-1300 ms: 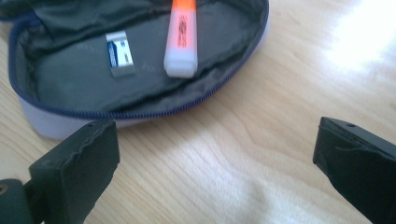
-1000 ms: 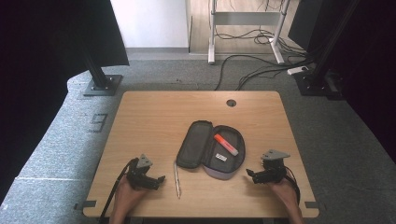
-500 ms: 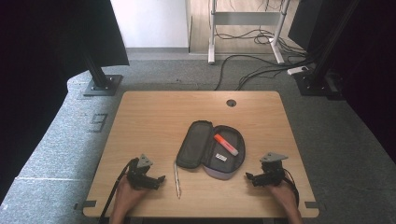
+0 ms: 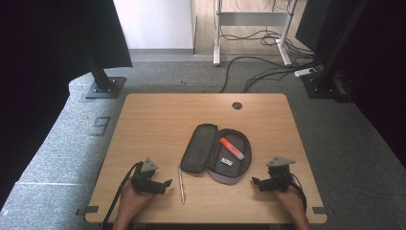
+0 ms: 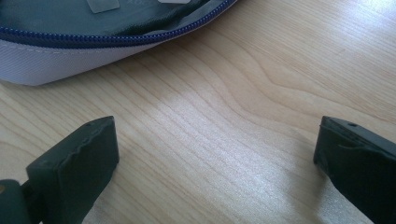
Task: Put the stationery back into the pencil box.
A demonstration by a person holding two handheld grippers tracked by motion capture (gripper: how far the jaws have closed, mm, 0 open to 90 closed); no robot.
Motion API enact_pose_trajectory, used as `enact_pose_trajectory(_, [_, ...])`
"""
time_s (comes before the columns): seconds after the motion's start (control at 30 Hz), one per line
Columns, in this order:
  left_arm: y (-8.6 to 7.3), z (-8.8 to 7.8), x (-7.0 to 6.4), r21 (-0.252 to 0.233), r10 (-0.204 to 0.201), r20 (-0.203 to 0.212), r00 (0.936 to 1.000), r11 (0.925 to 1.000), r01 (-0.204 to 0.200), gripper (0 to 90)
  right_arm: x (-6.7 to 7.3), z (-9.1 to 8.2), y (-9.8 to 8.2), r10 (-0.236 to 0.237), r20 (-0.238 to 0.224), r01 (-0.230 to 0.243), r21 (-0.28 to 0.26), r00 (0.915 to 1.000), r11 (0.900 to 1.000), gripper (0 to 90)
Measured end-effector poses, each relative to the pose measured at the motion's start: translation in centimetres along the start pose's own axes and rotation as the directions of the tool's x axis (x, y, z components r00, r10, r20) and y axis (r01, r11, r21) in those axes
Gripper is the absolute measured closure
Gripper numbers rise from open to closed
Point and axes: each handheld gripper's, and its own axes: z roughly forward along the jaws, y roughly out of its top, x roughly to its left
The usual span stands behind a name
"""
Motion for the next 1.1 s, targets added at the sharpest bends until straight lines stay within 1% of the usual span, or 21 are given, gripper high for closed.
enact_pose_trajectory(0.03, [0.1, 0.0, -0.2, 0.002, 0.009, -0.002, 1.0000, 1.0000, -0.009, 6.9, 0.0, 0.0, 0.0, 0.000, 0.000, 0.000, 0.000, 1.0000, 1.000, 0.0])
enact_pose_trajectory(0.2, [0.7, 0.2, -1.0, 0.006, 0.034, 0.018, 0.9993, 0.9994, -0.034, 11.6, 0.0, 0.0, 0.0, 0.000, 0.000, 0.000, 0.000, 1.0000, 1.000, 0.0])
enact_pose_trajectory(0.37, [1.3, 0.4, -1.8, 0.003, 0.039, 0.033, 0.9987, 0.9992, -0.039, 14.2, 0.0, 0.0, 0.0, 0.000, 0.000, 0.000, 0.000, 1.0000, 1.000, 0.0])
enact_pose_trajectory(0.57, [1.6, 1.3, -2.6, 0.009, 0.040, 0.060, 0.9974, 0.9991, -0.041, 15.3, 0.0, 0.0, 0.0, 0.000, 0.000, 0.000, 0.000, 1.0000, 1.000, 0.0])
enact_pose_trajectory(0.9, [1.9, 2.4, -3.6, 0.023, 0.041, 0.064, 0.9971, 0.9988, -0.043, 16.9, 0.0, 0.0, 0.0, 0.000, 0.000, 0.000, 0.000, 1.0000, 1.000, 0.0])
enact_pose_trajectory(1.1, [1.7, 3.1, -3.8, 0.042, 0.036, 0.038, 0.9986, 0.9984, -0.038, 18.9, 0.0, 0.0, 0.0, 0.000, 0.000, 0.000, 0.000, 1.0000, 1.000, 0.0])
